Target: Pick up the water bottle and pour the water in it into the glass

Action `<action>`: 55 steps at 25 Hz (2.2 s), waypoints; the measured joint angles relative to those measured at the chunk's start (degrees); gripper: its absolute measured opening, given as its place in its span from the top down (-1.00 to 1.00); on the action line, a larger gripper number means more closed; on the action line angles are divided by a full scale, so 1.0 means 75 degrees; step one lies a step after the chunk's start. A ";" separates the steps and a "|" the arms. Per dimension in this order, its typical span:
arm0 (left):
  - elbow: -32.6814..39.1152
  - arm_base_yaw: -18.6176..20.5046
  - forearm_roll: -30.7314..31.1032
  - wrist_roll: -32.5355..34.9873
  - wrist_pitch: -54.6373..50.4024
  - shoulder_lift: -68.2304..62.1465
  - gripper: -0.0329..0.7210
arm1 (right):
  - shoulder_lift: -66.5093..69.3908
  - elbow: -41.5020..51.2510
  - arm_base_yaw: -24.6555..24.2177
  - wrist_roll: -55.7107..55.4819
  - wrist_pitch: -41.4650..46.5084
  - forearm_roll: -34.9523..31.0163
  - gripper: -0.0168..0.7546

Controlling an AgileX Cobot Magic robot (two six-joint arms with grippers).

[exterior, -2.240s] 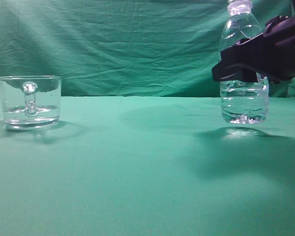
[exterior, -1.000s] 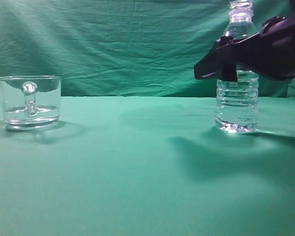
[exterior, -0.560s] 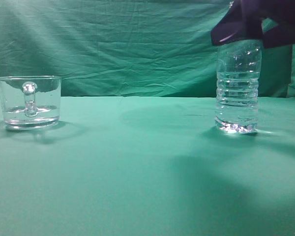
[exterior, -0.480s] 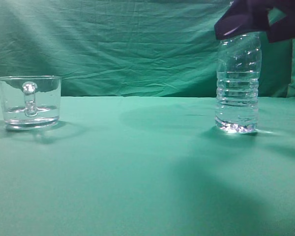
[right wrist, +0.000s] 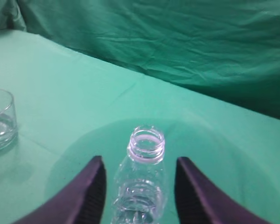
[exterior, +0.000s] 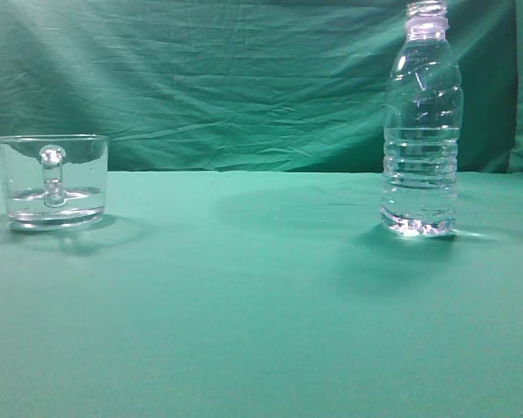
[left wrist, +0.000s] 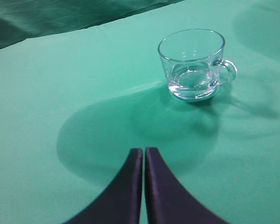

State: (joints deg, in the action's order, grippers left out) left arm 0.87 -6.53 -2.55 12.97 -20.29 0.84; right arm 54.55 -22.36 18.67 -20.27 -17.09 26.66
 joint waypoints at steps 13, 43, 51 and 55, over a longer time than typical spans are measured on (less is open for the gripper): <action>0.0000 0.0000 0.0000 0.0000 0.0000 0.0000 0.91 | -0.3309 0.0023 0.0000 -0.2001 0.2462 0.0369 0.96; 0.0000 0.0000 0.0000 0.0000 0.0000 0.0000 0.91 | -0.6726 0.1353 -0.1310 0.0638 0.5781 -0.2140 0.96; 0.0000 0.0000 0.0000 0.0000 0.0000 0.0000 0.91 | -0.7019 0.2545 -0.1796 0.1128 0.5441 -0.2299 0.96; 0.0000 0.0000 0.0000 0.0000 0.0000 0.0000 0.91 | -0.7351 0.2924 -0.1829 0.1177 0.5426 -0.2299 0.96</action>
State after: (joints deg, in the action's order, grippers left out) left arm 0.87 -6.53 -2.55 12.97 -20.29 0.84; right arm -0.58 -0.43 4.95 -11.44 23.61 9.42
